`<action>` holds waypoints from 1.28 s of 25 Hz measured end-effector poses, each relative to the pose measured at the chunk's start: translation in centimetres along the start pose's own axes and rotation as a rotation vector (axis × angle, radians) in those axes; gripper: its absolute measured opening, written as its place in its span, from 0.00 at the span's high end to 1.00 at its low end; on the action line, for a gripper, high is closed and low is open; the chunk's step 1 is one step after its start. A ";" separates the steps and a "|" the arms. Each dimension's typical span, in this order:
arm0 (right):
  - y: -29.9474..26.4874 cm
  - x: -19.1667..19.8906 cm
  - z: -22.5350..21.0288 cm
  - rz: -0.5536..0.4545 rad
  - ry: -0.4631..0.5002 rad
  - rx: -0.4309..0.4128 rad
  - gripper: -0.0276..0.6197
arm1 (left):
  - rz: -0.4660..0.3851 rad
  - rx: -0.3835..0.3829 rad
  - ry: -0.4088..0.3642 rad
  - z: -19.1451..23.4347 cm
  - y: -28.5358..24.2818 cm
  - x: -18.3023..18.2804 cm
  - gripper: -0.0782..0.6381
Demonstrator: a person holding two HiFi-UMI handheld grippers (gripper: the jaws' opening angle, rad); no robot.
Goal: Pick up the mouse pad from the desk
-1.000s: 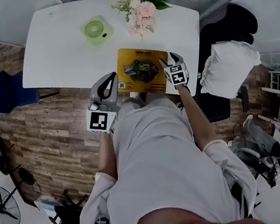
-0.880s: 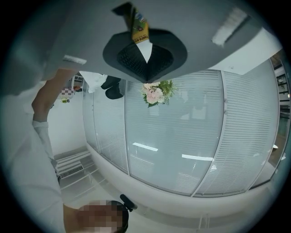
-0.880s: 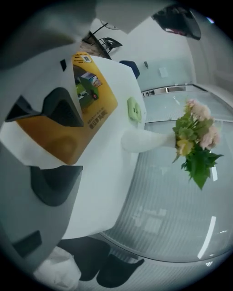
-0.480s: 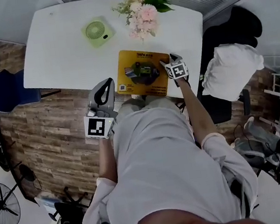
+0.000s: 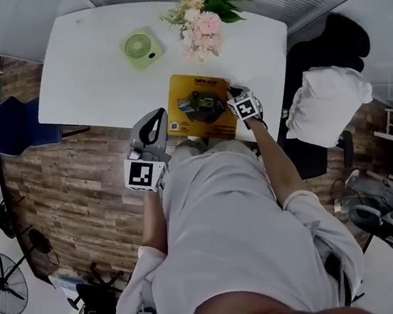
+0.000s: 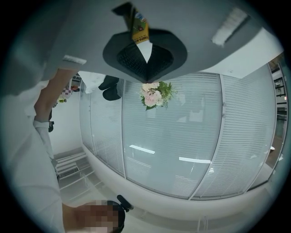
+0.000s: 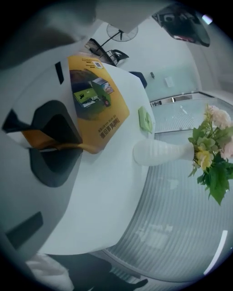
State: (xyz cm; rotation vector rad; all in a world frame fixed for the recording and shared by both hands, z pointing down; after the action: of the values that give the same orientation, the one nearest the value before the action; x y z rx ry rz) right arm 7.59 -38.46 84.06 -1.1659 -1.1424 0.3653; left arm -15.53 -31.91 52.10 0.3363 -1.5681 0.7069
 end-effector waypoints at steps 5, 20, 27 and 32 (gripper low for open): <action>2.7 -1.2 0.2 -0.100 -0.080 -0.075 0.92 | 0.000 -0.001 -0.023 -0.8 -0.2 -0.7 0.91; 16.0 -10.3 7.5 -0.499 0.090 -0.157 0.92 | -0.025 -0.037 -0.041 -1.1 -1.6 -2.6 0.91; 22.9 -15.7 8.1 -0.668 0.124 -0.153 0.92 | -0.077 -0.071 -0.063 -0.9 -1.6 -5.1 0.91; 29.1 -20.3 7.7 -0.796 0.148 -0.123 0.92 | -0.147 -0.109 -0.088 -0.8 -1.8 -9.0 0.91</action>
State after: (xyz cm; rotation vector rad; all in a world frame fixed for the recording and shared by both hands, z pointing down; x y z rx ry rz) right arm 1.21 -37.47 48.32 -0.7402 -1.4056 -0.3996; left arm -12.59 -34.59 43.79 0.4019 -1.6400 0.4969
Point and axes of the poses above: the fingertips, and each gripper's own axes: y backward along the fingers, z to its left, x out of its underside, the point moved 1 cm from there along y, backward along the fingers, and after that the axes turned 4 degrees about z, right-handed, at the moved point
